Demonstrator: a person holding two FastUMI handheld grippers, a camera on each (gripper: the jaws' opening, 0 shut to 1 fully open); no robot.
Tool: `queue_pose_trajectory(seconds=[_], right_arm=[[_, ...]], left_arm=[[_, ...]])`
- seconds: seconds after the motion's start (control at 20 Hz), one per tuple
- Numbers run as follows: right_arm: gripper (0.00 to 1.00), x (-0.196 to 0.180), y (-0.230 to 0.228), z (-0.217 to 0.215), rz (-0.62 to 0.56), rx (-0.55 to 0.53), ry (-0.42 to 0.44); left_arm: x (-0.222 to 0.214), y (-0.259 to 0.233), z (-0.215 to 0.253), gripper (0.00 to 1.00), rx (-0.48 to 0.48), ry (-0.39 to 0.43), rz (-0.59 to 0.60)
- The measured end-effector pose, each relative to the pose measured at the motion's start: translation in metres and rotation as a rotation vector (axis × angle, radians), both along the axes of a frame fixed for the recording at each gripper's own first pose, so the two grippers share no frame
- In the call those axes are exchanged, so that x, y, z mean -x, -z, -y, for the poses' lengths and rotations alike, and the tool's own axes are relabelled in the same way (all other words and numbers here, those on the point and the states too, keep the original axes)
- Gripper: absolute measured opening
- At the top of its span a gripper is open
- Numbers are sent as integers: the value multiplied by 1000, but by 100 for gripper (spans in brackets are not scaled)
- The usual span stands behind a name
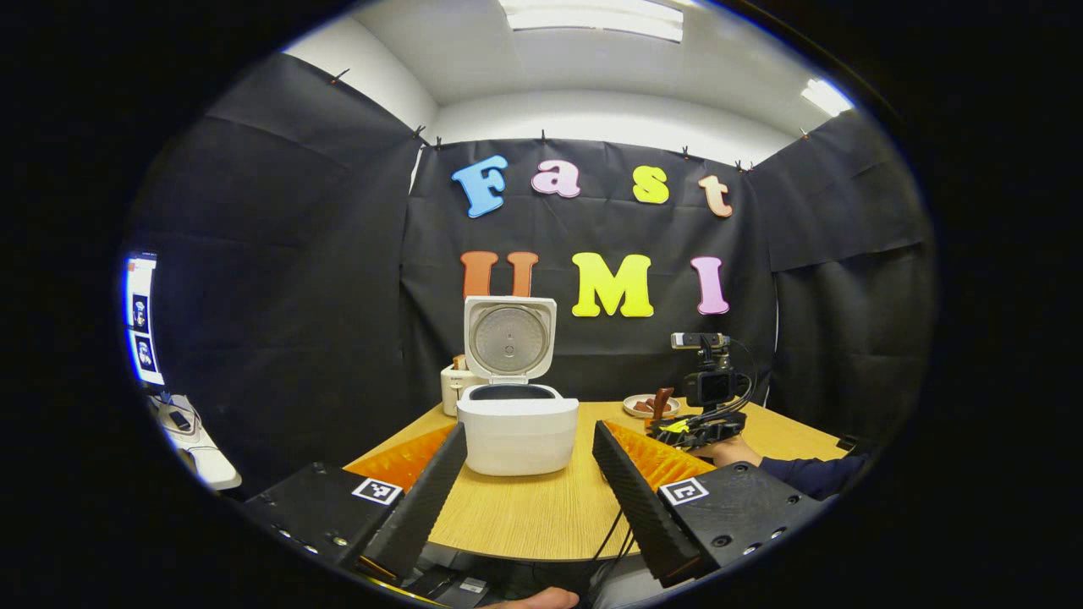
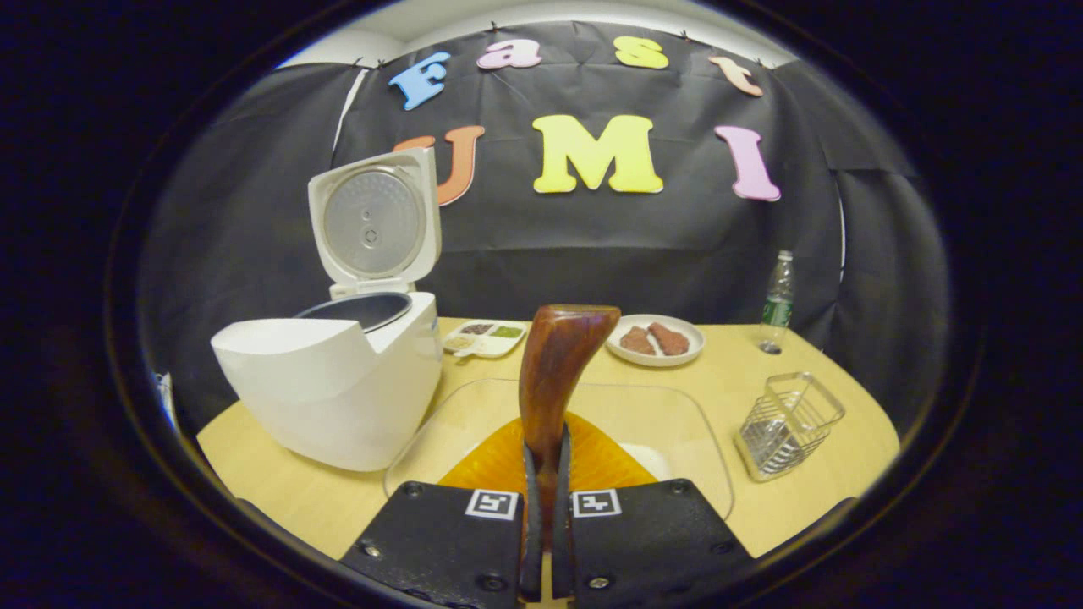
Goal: Close the left gripper, press the button to open the rice cooker; take a wooden spoon from the chopstick holder with the right hand, scoop a spoonful of rice and pour it into the rice cooker, then put the wooden spoon back into the chopstick holder.
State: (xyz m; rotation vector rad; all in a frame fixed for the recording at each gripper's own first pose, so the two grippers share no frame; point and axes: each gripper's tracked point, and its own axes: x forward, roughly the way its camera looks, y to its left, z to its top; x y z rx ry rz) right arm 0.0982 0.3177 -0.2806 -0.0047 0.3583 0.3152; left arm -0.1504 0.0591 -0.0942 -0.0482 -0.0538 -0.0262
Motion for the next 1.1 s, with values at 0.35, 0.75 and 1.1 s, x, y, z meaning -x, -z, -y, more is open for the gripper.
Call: queue_pose_trajectory(seconds=[0.35, 0.75, 1.1], right_arm=[[10, 1, -1, -19, -99, -210, -32], [10, -18, 4, 3, -338, -622, -2], [10, -39, -9, 32, -424, -933, 14]], left_arm=[[-10, 8, -18, 95, 6, -32, -25], [-34, 23, -22, 95, 4, -51, -76], [-64, 17, -4, 95, -24, -35, -104]])
